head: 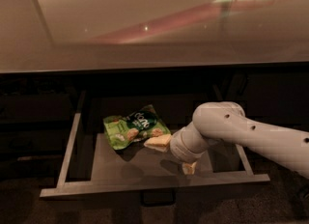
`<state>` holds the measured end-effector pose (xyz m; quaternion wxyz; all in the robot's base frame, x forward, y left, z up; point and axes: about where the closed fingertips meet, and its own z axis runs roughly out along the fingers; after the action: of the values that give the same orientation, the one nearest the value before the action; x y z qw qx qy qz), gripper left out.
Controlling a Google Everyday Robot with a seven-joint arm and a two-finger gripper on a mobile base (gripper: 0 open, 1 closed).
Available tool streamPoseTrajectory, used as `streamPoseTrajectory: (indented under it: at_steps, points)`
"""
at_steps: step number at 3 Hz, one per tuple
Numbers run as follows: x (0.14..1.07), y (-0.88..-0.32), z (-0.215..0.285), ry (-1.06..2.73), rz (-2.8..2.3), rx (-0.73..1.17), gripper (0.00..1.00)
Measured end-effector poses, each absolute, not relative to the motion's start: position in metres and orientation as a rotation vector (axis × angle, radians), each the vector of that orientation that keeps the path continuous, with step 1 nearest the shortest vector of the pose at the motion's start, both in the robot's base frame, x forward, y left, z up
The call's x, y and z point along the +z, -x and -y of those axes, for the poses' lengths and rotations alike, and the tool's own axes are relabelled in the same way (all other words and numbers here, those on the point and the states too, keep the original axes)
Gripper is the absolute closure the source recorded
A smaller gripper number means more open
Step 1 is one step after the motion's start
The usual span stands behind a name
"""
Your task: Open top drawer
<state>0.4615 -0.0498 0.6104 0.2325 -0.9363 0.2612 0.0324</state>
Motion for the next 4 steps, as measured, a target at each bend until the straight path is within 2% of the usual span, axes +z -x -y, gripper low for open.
streamPoseTrajectory:
  at_steps: [3, 4]
  points:
    - [0.608, -0.444, 0.050, 2.592, -0.696, 0.076, 0.00]
    - [0.616, -0.434, 0.053, 2.613, -0.675, 0.006, 0.00]
